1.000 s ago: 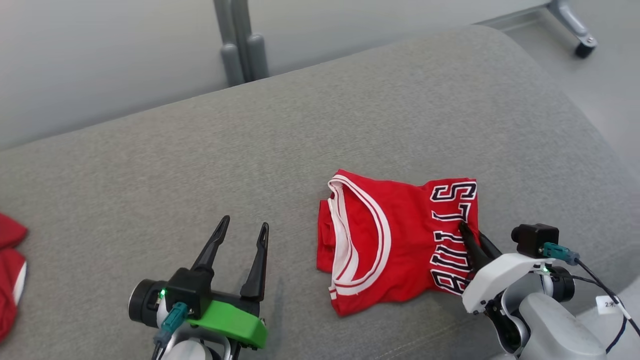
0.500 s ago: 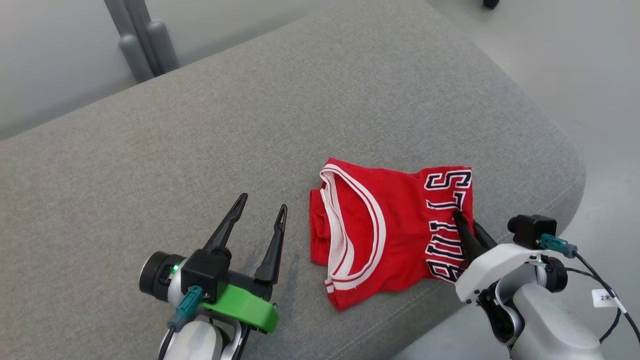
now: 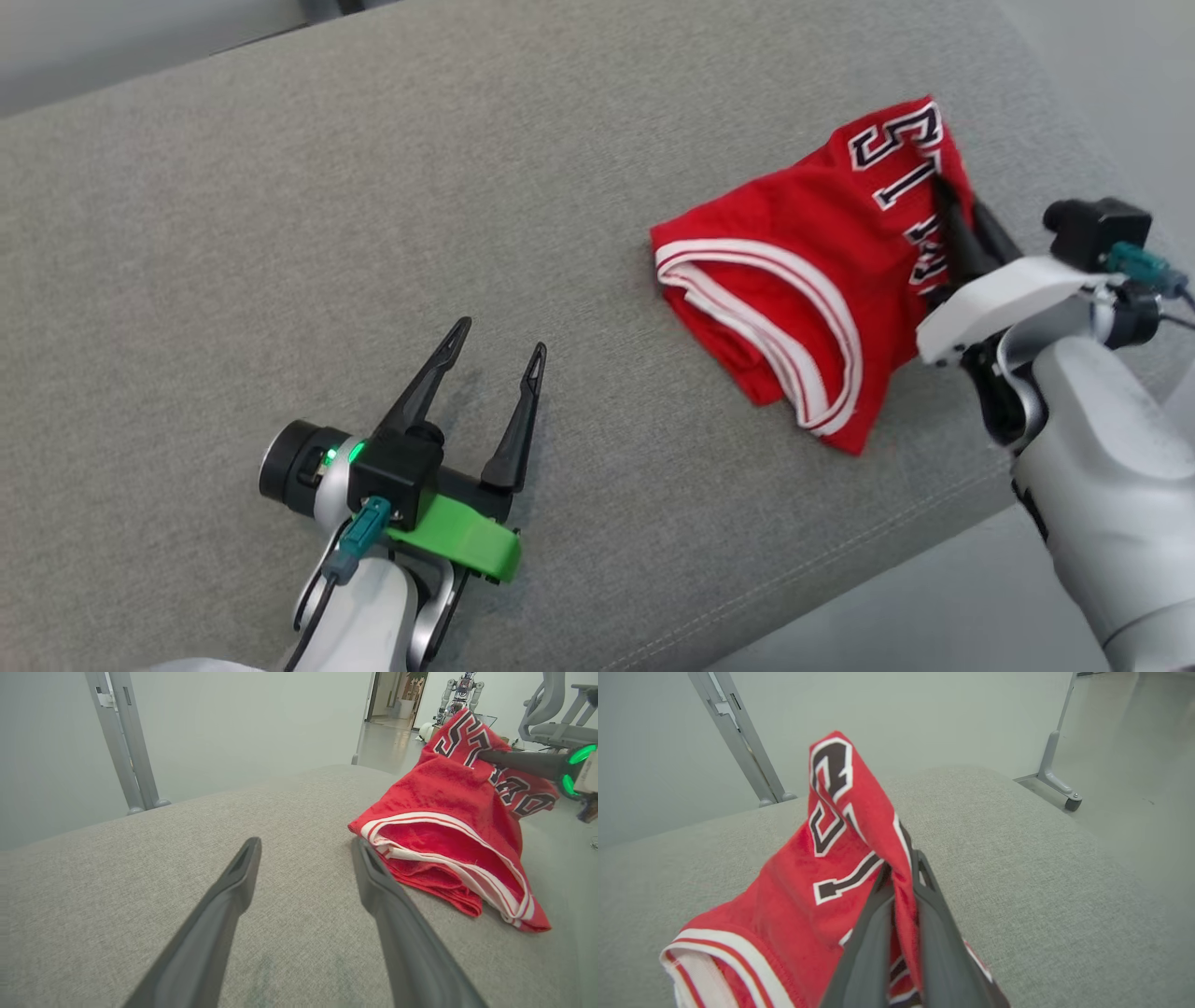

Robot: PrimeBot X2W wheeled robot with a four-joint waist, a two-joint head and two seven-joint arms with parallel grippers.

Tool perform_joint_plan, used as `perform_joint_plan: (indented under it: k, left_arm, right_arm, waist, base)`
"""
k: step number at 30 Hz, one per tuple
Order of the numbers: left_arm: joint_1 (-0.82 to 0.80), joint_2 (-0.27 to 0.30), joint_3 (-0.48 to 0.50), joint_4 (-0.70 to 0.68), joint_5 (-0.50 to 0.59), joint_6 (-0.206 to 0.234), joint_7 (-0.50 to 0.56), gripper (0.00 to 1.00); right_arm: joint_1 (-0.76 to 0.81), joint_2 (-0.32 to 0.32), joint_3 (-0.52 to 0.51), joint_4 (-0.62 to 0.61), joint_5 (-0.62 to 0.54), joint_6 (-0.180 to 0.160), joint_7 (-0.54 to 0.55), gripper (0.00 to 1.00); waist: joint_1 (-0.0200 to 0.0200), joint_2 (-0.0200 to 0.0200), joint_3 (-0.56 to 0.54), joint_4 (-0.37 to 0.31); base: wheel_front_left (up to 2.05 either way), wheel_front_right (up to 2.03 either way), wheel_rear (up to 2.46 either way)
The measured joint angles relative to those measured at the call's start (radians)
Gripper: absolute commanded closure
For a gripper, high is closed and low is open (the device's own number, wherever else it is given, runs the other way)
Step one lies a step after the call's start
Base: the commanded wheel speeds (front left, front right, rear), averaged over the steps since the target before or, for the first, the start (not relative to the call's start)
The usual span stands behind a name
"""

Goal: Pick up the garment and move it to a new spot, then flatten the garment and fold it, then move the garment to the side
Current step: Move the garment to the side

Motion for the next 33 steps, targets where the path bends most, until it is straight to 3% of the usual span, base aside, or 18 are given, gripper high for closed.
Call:
perform_joint_plan:
  k: [8, 15, 27, 28, 29, 33]
  left_arm:
    - [-0.048, 0.022, -0.023, -0.016, 0.016, -0.001, 0.000, 0.00]
    - [-0.058, 0.032, -0.040, -0.027, 0.017, -0.002, 0.000, 0.00]
    - [-0.067, 0.037, -0.052, -0.047, 0.017, -0.002, -0.001, 0.00]
    - [-0.067, 0.037, -0.053, -0.046, 0.016, -0.002, -0.001, 0.00]
    - [-0.068, 0.037, -0.054, -0.046, 0.016, -0.002, -0.001, 0.00]
    - [-0.069, 0.034, -0.055, -0.044, 0.014, -0.002, -0.001, 0.00]
  right_arm:
    - [-0.164, -0.096, -0.167, 0.115, -0.111, 0.000, 0.000, 1.00]
    - [-0.218, -0.193, -0.365, 0.227, -0.228, 0.000, -0.001, 1.00]
    - [-0.256, -0.251, -0.630, 0.275, -0.468, 0.000, -0.001, 1.00]
    - [-0.256, -0.251, -0.649, 0.272, -0.492, 0.000, -0.001, 0.11]
    - [-0.256, -0.251, -0.669, 0.272, -0.512, 0.000, -0.001, 0.00]
    - [-0.253, -0.250, -0.731, 0.259, -0.575, 0.000, -0.001, 0.00]
  waist:
    - [0.0002, 0.0000, 0.111, 0.082]
    - [0.0002, 0.0000, 0.180, 0.151]
    - [0.0001, 0.0000, 0.237, 0.222]
    - [0.0001, 0.0000, 0.238, 0.226]
    - [0.0001, 0.0000, 0.238, 0.230]
    - [0.0001, 0.0000, 0.234, 0.241]
  base:
    - [0.00, 0.00, 0.00]
    - [0.00, 0.00, 0.00]
    - [0.00, 0.00, 0.00]
    - [0.00, 0.00, 0.00]
    - [0.00, 0.00, 0.00]
    - [0.00, 0.00, 0.00]
